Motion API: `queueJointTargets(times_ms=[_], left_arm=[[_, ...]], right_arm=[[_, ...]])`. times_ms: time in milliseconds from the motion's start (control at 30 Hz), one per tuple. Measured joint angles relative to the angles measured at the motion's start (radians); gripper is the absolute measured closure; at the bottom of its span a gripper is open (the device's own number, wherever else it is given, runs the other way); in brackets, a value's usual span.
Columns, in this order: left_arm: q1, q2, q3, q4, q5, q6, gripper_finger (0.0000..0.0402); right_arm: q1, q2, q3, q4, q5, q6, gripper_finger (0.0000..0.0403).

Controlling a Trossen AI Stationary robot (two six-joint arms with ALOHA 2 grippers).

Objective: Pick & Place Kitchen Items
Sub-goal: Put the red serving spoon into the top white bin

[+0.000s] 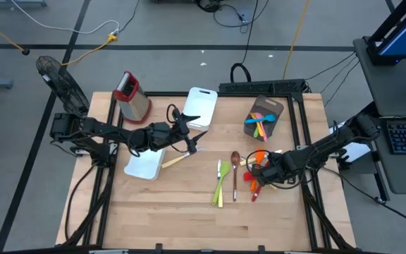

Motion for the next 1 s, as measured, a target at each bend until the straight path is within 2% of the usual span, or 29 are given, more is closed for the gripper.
queueJointTargets(times_ms=[400, 633, 1000], left_arm=[[0.0, 0.0, 0.0, 0.0, 0.0, 0.0, 0.0091], [0.0, 0.0, 0.0, 0.0, 0.0, 0.0, 0.0091], [0.0, 0.0, 0.0, 0.0, 0.0, 0.0, 0.0091]], right_arm=[[0.0, 0.0, 0.0, 0.0, 0.006, 0.0, 0.0234], [-0.001, 0.0, 0.0, 0.024, 0.1, -0.019, 0.0234], [-0.003, 0.0, 0.0, 0.034, 0.072, 0.0, 0.0234]])
